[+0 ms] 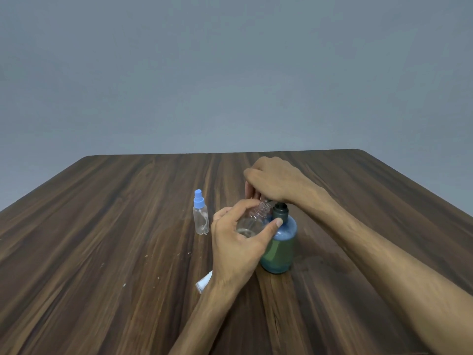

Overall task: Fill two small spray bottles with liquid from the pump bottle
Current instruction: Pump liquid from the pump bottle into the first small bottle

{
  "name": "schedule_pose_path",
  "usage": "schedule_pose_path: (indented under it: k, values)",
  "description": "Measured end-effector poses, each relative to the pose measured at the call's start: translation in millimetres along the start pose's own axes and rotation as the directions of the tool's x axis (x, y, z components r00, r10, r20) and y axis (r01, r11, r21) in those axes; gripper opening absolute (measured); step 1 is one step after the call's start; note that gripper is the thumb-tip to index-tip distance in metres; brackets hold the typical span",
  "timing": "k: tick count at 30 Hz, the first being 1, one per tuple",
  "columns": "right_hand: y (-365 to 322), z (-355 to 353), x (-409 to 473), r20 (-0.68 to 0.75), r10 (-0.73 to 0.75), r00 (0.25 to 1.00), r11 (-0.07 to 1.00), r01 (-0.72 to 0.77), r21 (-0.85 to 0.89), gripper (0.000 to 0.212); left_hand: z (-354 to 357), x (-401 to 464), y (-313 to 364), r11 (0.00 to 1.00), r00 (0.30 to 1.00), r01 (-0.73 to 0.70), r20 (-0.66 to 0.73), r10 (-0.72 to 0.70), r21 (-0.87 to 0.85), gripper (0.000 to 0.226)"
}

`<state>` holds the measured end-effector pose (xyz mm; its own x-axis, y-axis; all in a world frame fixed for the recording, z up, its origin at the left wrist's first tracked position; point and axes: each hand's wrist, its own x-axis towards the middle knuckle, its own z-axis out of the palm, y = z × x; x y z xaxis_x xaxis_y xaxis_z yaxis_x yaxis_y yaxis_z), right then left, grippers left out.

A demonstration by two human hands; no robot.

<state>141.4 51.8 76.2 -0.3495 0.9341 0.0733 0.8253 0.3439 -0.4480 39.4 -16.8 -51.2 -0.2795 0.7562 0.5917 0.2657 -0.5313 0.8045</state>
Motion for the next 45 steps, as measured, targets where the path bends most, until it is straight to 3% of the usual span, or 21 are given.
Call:
schedule_pose_path:
  k: [3, 15, 20, 23, 27, 31, 36, 40, 43, 45]
  values:
    - [-0.5, 3.5, 0.9, 0.057, 0.024, 0.998, 0.999, -0.022, -0.034, 0.043, 0.9, 1.0, 0.6, 1.000, 1.000, 0.016, 0.000, -0.016, 0.007, 0.041]
    - [-0.9, 0.5, -0.1, -0.041, -0.007, 0.999, 1.000, 0.006, -0.026, 0.037, 0.0, -0.2, 3.2, 1.000, 1.000, -0.019, 0.003, 0.019, 0.009, 0.039]
    - [-1.2, 4.7, 0.8, 0.000, 0.015, 1.000, 0.995, -0.015, -0.101, 0.036, 0.7, 0.5, 3.1, 1.000, 1.000, 0.004, -0.003, -0.004, -0.002, 0.039]
    - [-0.5, 1.2, 0.4, -0.043, 0.003, 0.999, 0.999, -0.005, -0.048, 0.036, 0.5, 0.0, 1.9, 1.000, 1.000, -0.005, -0.001, 0.005, -0.004, 0.039]
    - [-1.4, 5.1, 1.8, 0.026, 0.026, 0.999, 0.995, -0.024, -0.098, 0.037, 1.0, 0.4, 1.6, 1.000, 1.000, 0.012, -0.003, -0.012, 0.000, 0.040]
    - [-0.4, -0.1, 0.0, -0.045, 0.002, 0.999, 1.000, -0.003, -0.020, 0.037, 0.2, 0.1, 3.5, 1.000, 1.000, -0.010, -0.002, 0.010, 0.005, 0.038]
    - [-1.3, 4.4, 1.2, 0.004, 0.015, 1.000, 0.996, -0.014, -0.088, 0.037, 0.5, 0.2, 3.9, 1.000, 1.000, 0.006, -0.006, -0.006, 0.001, 0.038]
    - [-1.5, -0.6, -0.6, -0.026, 0.010, 1.000, 1.000, -0.010, -0.004, 0.038, 0.4, 0.4, 3.6, 1.000, 1.000, -0.009, 0.002, 0.009, 0.006, 0.037]
    - [-2.6, 3.2, 0.5, 0.036, 0.030, 0.999, 0.997, -0.028, -0.065, 0.037, 1.0, 1.0, 2.9, 1.000, 1.000, 0.014, 0.001, -0.014, -0.001, 0.038]
    - [-2.5, 0.4, -1.4, -0.005, 0.016, 1.000, 0.998, -0.016, -0.055, 0.036, 0.5, 0.3, 2.3, 1.000, 1.000, 0.001, -0.002, -0.001, 0.005, 0.039]
